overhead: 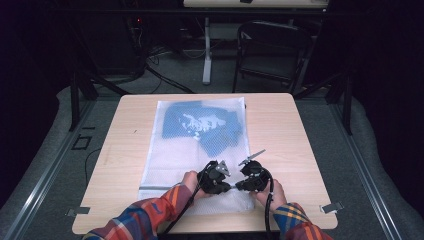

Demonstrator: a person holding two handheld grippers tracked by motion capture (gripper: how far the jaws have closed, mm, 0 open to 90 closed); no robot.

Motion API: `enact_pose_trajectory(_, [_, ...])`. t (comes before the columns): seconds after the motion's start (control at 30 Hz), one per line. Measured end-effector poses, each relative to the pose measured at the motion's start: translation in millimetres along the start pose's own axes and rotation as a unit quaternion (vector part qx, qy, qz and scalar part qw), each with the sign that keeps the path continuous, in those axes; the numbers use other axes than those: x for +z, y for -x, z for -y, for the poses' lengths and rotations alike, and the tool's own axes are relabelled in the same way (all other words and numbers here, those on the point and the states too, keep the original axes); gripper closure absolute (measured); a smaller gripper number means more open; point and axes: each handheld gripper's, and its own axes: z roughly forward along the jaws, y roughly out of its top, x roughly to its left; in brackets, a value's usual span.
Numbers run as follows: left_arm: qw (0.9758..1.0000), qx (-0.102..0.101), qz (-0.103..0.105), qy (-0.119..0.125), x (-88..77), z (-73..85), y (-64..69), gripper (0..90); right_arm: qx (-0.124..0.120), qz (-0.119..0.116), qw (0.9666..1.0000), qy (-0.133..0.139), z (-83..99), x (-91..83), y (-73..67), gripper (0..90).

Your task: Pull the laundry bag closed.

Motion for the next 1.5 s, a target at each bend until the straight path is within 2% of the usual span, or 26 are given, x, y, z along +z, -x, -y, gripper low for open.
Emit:
enact_pose_trajectory(0.1, [1.0000,-0.006,0.004,-0.002,-2.5,2.7,-3.2,86.4,-0.005,0.000,1.0000,-0.007,-0.6,-0.8,0.3,90.0])
enact_pose_trajectory(0.13, [1.0000,-0.007,0.004,-0.003,-3.5,3.6,-3.7,86.4,0.000,0.000,1.0000,0.000,0.0,0.0,-0.3,90.0])
enact_pose_trajectory(0.2, [0.9999,-0.011,0.006,-0.004,-5.2,5.3,-4.9,86.3,-0.010,-0.001,0.9999,-0.012,-1.0,-1.6,1.0,90.0])
enact_pose_trajectory(0.37, [0.9998,-0.017,0.010,-0.008,-10.6,12.0,-8.7,86.3,-0.003,-0.002,1.0000,-0.005,-0.2,-1.1,-0.2,90.0])
enact_pose_trajectory(0.53, [0.9994,-0.030,0.013,-0.012,-18.2,22.0,-13.7,86.3,-0.008,0.001,1.0000,-0.004,-0.4,-0.6,-1.3,90.0])
enact_pose_trajectory(0.63, [0.9993,-0.034,0.014,-0.010,-18.6,23.5,-14.2,86.2,-0.024,0.015,0.9996,-0.009,-0.9,-0.8,-2.8,90.0])
enact_pose_trajectory(0.67, [0.9992,-0.035,0.015,-0.012,-18.6,23.3,-14.3,86.2,-0.038,0.021,0.9990,-0.010,-1.0,-0.9,-4.7,90.0])
enact_pose_trajectory(0.77, [0.9991,-0.037,0.020,-0.008,-18.3,24.0,-16.3,86.1,-0.034,0.037,0.9987,0.001,-1.9,1.1,-11.6,90.0])
enact_pose_trajectory(0.87, [0.9989,-0.040,0.024,-0.007,-18.0,24.0,-17.2,86.1,-0.037,0.032,0.9988,0.009,-4.5,1.6,-15.4,90.0])
enact_pose_trajectory(1.03, [0.9990,-0.038,0.020,-0.008,-17.4,22.6,-15.7,86.1,-0.041,0.021,0.9987,0.020,-12.3,5.2,-23.2,90.0])
enact_pose_trajectory(1.2, [0.9991,-0.035,0.022,-0.009,-17.0,22.1,-16.1,86.0,-0.051,0.024,0.9982,0.019,-20.7,10.4,-32.5,90.0])
enact_pose_trajectory(1.33, [0.9990,-0.035,0.026,-0.008,-17.0,22.3,-17.4,86.0,-0.046,0.019,0.9987,0.007,-20.4,14.2,-32.4,90.0])
enact_pose_trajectory(1.37, [0.9991,-0.034,0.024,-0.010,-17.3,22.1,-17.3,86.0,-0.040,0.020,0.9989,0.011,-19.4,16.9,-32.7,90.0])
enact_pose_trajectory(1.4, [0.9990,-0.037,0.026,-0.006,-16.8,22.4,-17.7,86.0,-0.045,0.023,0.9987,0.004,-19.0,16.5,-31.3,90.0])
enact_pose_trajectory(1.5, [0.9988,-0.044,0.023,-0.001,-16.4,23.3,-17.8,86.0,-0.046,0.018,0.9987,0.010,-17.7,16.6,-28.6,90.0])
